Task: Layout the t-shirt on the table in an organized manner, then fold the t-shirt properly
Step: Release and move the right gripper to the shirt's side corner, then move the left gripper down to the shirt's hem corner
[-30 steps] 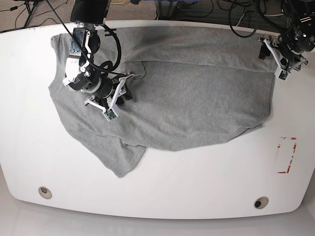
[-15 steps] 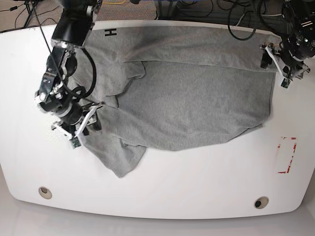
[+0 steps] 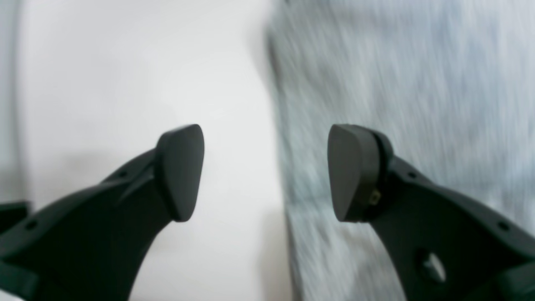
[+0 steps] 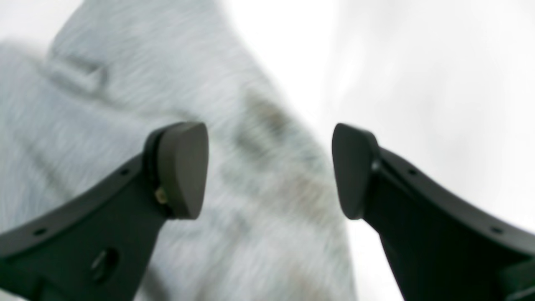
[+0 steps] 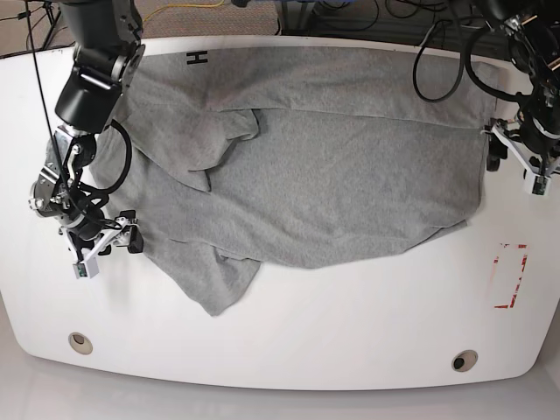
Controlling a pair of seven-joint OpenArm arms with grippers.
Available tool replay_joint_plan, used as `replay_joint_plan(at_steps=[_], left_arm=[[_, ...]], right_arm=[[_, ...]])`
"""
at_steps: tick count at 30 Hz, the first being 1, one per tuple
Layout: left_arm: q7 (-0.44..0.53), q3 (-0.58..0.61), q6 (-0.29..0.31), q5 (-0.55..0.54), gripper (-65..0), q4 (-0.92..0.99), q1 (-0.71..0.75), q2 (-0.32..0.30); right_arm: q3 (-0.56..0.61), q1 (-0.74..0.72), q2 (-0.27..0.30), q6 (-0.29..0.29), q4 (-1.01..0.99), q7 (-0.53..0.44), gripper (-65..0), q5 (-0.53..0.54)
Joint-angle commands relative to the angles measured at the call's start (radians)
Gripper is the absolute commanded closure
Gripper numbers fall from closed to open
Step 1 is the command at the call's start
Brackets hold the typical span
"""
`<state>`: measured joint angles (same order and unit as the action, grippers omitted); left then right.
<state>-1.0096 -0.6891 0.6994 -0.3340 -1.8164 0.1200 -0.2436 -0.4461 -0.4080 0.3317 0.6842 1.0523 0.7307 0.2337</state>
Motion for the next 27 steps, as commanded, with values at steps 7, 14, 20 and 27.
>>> replay_joint_plan(at_steps=[7, 14, 20, 27], left_arm=[[-0.044, -0.051, -0.001, -0.004, -43.9, -0.012, -0.13, -0.02], [-0.044, -0.047, -0.001, -0.004, -43.9, -0.012, -0.154, -0.021], [-0.044, -0.047, -0.001, -0.004, -43.9, -0.009, -0.154, -0.021], [-0.044, -0.047, -0.001, -0.003, -44.2, 0.004, -0.158, -0.024]], right_arm=[[-0.001, -0.098, 0.079, 0.002, -0.317, -0.21, -44.4, 0.011], [-0.001, -0.102, 0.068, 0.002, -0.372, -0.247, -44.4, 0.011], [-0.001, -0.098, 0.013, 0.004, -0.372, -0.245, -44.4, 0.011], [-0.001, -0.096, -0.021, 0.004, -0.375, -0.245, -43.4, 0.011]])
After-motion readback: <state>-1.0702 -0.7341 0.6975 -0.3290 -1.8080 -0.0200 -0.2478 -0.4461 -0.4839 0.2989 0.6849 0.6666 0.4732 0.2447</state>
